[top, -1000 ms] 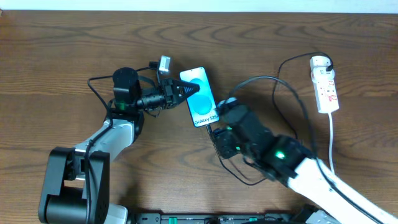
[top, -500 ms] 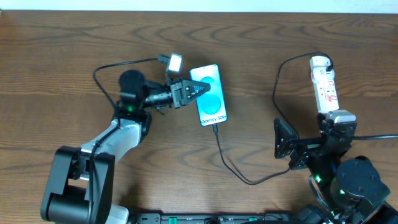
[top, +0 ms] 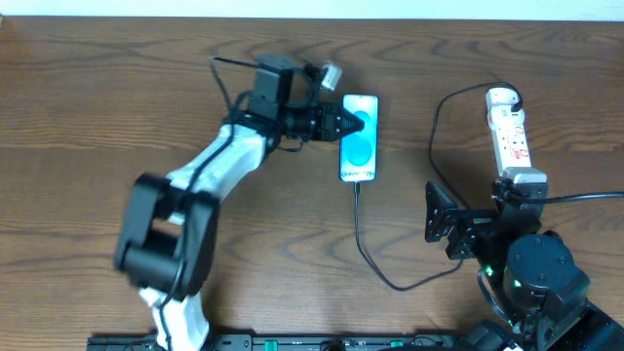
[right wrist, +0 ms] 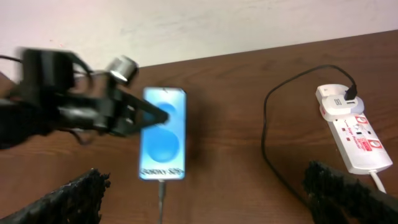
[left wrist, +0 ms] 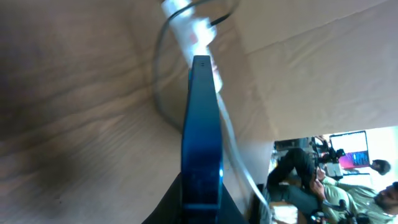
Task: Plug charger to phone and switch on socket
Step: 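Lower the phone flat onto the table with the left gripper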
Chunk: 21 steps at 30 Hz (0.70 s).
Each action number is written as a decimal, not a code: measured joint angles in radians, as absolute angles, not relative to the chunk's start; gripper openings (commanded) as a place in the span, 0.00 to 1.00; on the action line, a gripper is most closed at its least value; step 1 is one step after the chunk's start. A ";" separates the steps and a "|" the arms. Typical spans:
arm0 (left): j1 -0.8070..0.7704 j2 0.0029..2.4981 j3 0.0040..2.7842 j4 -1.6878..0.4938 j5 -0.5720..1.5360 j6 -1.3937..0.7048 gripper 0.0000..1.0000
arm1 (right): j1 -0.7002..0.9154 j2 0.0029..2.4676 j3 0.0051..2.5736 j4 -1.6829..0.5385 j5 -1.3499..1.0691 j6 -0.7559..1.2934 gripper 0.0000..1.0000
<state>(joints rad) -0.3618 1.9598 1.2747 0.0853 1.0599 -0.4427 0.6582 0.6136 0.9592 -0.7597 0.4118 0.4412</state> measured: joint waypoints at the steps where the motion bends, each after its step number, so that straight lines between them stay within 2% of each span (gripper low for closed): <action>1: -0.364 2.002 1.280 0.083 1.060 -0.440 0.07 | 0.658 0.614 0.959 -0.760 0.411 0.441 0.99; 6: -0.368 2.113 1.281 0.076 1.059 -0.437 0.07 | 0.658 0.614 0.959 -0.775 0.406 0.441 0.99; 21: -0.368 2.168 1.281 0.066 1.054 -0.436 0.10 | 0.658 0.734 0.959 -0.780 0.393 0.446 0.99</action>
